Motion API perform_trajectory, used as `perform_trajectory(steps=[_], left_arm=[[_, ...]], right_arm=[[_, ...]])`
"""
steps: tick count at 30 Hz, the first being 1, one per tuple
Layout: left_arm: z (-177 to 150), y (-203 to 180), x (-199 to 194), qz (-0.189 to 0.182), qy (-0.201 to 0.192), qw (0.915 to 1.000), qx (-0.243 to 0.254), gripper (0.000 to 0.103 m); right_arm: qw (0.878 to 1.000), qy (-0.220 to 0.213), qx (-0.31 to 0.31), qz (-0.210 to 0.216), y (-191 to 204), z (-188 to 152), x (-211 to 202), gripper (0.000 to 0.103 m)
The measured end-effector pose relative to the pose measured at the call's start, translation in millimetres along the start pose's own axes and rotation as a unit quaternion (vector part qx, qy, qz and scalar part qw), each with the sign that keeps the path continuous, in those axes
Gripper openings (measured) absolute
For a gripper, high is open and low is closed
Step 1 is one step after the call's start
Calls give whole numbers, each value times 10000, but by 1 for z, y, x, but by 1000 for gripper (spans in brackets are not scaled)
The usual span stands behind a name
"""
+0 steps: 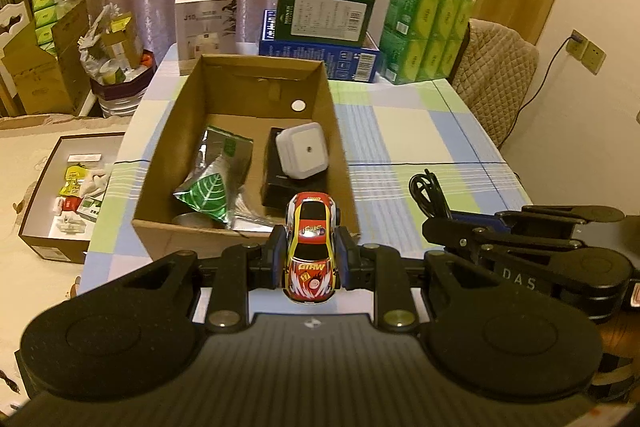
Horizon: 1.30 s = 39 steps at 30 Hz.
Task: Organize objects
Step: 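Lift the toy car and black cable and carry them over the box, then lower the orange toy car into the box and open the left tool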
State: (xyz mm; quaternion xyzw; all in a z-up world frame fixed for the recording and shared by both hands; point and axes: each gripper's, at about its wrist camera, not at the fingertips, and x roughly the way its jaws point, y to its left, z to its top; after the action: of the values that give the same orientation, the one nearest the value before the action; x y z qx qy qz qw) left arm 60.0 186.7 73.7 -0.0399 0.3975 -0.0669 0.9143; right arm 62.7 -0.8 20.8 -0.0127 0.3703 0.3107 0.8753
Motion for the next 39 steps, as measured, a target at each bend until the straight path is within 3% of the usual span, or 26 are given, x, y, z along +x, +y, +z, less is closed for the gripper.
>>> perform_trajectory(steps=[26,39], left_arm=[[37,50,49,309,206,9993,84,21],[50,58,72,356,312,9986,217,21]], right_arm=[[9997,91,-179,101,7,44,56,10],[9995,190,-176,199,9,53,81,10]])
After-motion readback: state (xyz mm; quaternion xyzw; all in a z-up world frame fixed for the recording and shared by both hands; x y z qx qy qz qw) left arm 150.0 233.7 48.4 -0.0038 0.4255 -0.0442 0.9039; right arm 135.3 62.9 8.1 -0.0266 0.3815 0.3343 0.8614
